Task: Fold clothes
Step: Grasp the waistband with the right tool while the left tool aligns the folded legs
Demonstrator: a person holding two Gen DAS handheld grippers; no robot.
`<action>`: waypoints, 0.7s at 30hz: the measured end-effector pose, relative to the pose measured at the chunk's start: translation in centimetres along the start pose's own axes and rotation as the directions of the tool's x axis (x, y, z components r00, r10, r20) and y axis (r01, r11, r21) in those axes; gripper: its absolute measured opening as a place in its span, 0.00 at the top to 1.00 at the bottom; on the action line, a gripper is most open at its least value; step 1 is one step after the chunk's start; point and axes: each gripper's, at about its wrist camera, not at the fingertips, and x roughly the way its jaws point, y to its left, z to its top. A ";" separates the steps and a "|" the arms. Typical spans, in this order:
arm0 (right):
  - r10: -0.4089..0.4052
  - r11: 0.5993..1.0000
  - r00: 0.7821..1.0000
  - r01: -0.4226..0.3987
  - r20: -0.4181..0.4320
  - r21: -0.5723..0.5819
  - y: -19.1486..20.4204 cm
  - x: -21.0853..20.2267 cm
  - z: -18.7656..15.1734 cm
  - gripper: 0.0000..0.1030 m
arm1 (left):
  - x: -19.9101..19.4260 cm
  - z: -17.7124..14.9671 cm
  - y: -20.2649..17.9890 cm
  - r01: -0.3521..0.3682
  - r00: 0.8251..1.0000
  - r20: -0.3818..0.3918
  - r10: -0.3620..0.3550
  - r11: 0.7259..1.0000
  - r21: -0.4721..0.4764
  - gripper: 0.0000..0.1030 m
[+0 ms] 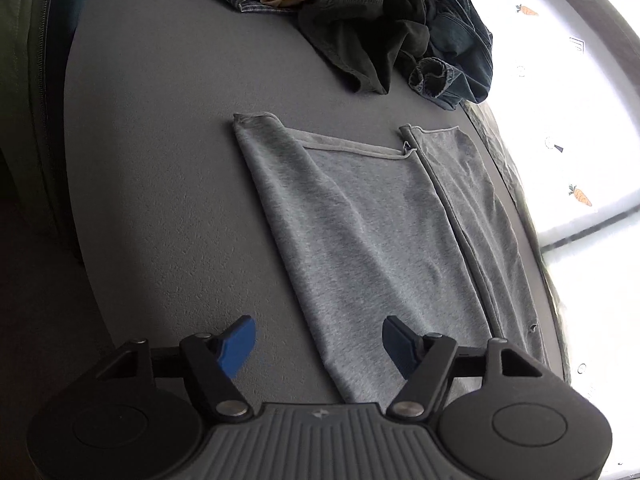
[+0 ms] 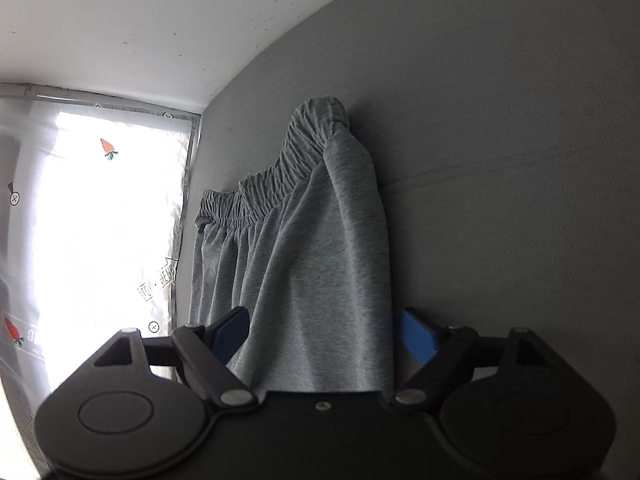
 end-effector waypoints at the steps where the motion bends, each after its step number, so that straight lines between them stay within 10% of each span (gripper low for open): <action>1: -0.005 1.000 1.000 0.004 0.008 0.005 -0.1 -0.1 -0.2 0.27 | 0.2 0.6 0.2 -0.005 1.000 0.001 0.005 1.000 -0.010 0.40; 6: -0.037 0.993 0.998 0.031 0.055 0.111 -1.2 0.0 -0.9 0.68 | 1.7 3.7 -0.1 -0.056 0.998 0.003 0.056 0.998 0.023 0.52; 21: -0.177 0.983 0.973 0.182 0.151 -0.022 2.3 0.2 -3.6 0.69 | 4.8 7.9 -1.8 -0.184 0.983 0.034 0.181 0.975 0.122 0.48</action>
